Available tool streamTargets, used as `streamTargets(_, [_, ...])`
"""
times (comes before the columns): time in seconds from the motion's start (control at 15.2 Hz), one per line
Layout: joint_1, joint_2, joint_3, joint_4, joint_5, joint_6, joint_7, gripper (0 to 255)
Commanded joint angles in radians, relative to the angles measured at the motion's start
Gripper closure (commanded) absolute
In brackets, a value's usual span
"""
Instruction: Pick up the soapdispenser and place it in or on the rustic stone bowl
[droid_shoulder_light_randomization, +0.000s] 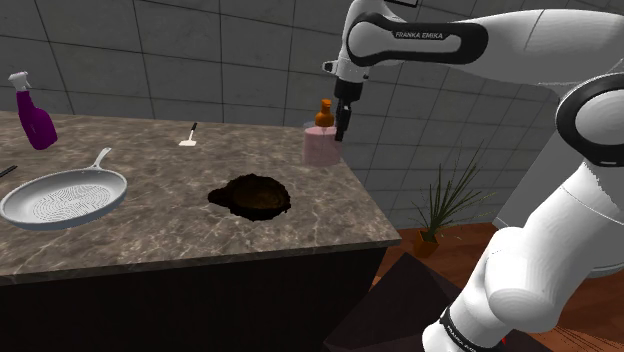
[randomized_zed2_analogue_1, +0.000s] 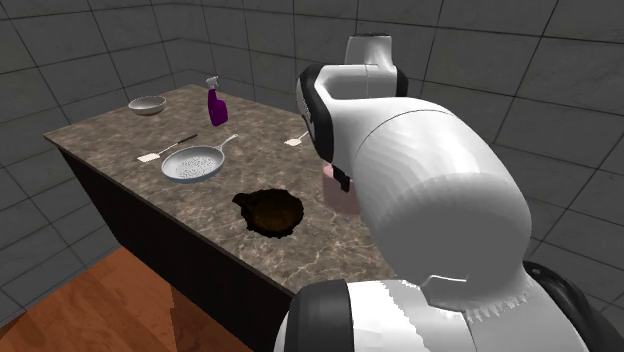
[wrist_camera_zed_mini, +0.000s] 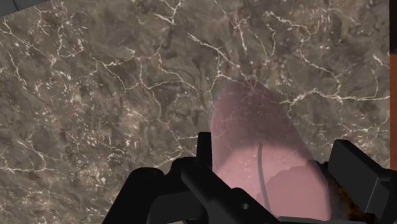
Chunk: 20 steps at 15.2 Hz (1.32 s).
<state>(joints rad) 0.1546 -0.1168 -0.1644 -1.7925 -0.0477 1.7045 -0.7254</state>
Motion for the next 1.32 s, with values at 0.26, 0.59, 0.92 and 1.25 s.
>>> streamTargets(0.26, [0.000,0.016,-0.001,0.098,0.003,-0.082,-0.005,255])
streamTargets(0.59, [0.041,0.064,0.047,0.161,0.011,-0.101,0.082,255])
streamTargets(0.92, [0.093,0.144,0.102,0.261,0.017,-0.125,0.188,255])
streamTargets(1.25, [0.147,0.252,0.149,0.404,0.015,-0.163,0.289,255])
